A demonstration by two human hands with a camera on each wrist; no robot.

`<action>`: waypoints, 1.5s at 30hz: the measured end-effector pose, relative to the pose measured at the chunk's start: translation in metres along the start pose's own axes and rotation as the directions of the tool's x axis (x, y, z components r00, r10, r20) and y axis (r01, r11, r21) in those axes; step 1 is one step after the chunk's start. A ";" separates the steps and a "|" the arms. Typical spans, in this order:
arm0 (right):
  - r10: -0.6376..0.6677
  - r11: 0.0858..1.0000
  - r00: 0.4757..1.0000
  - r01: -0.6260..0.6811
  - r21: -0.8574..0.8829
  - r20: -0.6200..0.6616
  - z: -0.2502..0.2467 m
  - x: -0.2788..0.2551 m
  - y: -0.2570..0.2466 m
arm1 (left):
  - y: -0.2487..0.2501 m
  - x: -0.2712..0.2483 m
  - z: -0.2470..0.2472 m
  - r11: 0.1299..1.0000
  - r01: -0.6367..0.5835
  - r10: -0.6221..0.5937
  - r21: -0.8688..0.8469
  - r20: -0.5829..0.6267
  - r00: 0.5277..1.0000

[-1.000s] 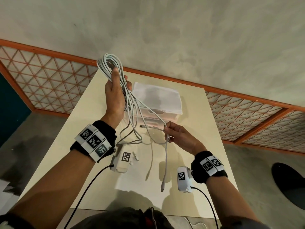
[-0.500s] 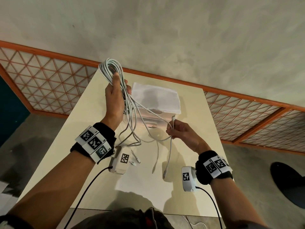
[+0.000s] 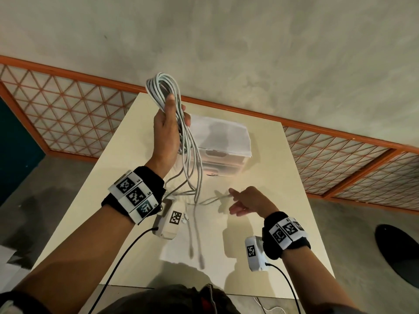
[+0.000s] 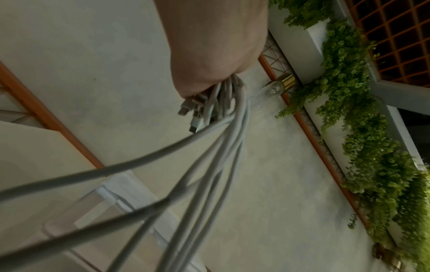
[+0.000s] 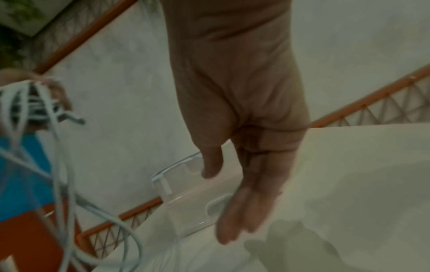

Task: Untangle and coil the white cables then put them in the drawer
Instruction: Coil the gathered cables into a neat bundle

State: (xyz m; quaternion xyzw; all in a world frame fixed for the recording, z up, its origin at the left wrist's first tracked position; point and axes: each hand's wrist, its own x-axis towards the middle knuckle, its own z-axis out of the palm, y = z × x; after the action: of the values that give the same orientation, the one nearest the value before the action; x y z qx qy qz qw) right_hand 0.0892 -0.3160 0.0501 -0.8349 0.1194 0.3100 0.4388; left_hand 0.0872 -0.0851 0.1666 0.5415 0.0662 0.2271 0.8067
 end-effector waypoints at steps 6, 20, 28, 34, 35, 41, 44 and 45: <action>-0.552 0.834 0.813 0.533 -0.146 -0.184 0.006 -0.026 -0.053 | -0.003 -0.006 0.007 0.994 0.000 -0.012 0.106 0.115 0.993; -0.683 0.727 0.731 0.680 -0.098 0.002 0.044 -0.052 -0.108 | -0.017 -0.004 -0.003 0.996 -0.034 0.022 0.079 0.158 0.987; -0.964 0.214 0.266 0.788 -0.577 0.005 0.055 -0.066 -0.110 | -0.025 0.006 -0.004 0.999 -0.041 0.041 0.027 0.007 0.999; -0.914 0.239 0.384 0.774 -0.587 0.134 0.071 -0.058 -0.089 | -0.026 0.012 -0.005 0.961 0.216 -0.221 -0.174 -0.010 0.975; -0.896 0.232 0.404 0.779 -0.583 0.184 0.073 -0.056 -0.085 | -0.026 0.013 -0.005 0.950 0.238 -0.242 -0.202 0.002 0.970; -0.828 0.361 0.483 0.848 -0.388 0.285 0.066 -0.056 -0.078 | -0.021 0.015 -0.006 0.893 0.319 -0.329 -0.319 0.022 0.944; -0.823 0.507 0.546 0.831 -0.230 0.155 0.060 -0.052 -0.070 | -0.017 0.023 -0.011 0.864 0.328 -0.343 -0.383 0.030 0.939; -0.809 0.550 0.574 0.815 -0.184 0.125 0.056 -0.049 -0.066 | -0.016 0.026 -0.014 0.859 0.335 -0.345 -0.388 0.047 0.938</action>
State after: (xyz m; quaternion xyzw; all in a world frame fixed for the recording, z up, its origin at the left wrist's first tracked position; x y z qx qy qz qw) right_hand 0.0594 -0.2356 0.1008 -0.8349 -0.3198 0.0943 0.4379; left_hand 0.1102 -0.0671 0.1506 0.3471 0.1238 0.0965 0.9246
